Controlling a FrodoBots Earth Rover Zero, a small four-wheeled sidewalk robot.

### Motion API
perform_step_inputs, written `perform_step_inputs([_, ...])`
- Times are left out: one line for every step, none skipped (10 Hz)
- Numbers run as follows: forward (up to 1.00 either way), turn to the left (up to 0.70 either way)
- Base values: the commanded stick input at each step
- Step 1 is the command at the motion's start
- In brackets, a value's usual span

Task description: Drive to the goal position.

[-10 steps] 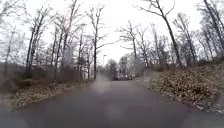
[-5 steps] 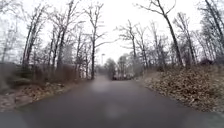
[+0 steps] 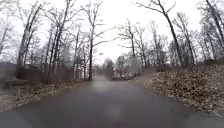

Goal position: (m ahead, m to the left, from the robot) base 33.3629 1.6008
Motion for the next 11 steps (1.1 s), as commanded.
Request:
perform_step_inputs([1.00, 0.00])
perform_step_inputs([1.00, 0.00])
perform_step_inputs([1.00, 0.00])
perform_step_inputs([1.00, 0.00])
perform_step_inputs([1.00, 0.00])
perform_step_inputs([1.00, 0.00])
perform_step_inputs([1.00, 0.00])
perform_step_inputs([1.00, 0.00])
perform_step_inputs([1.00, 0.00])
perform_step_inputs([1.00, 0.00])
perform_step_inputs([1.00, 0.00])
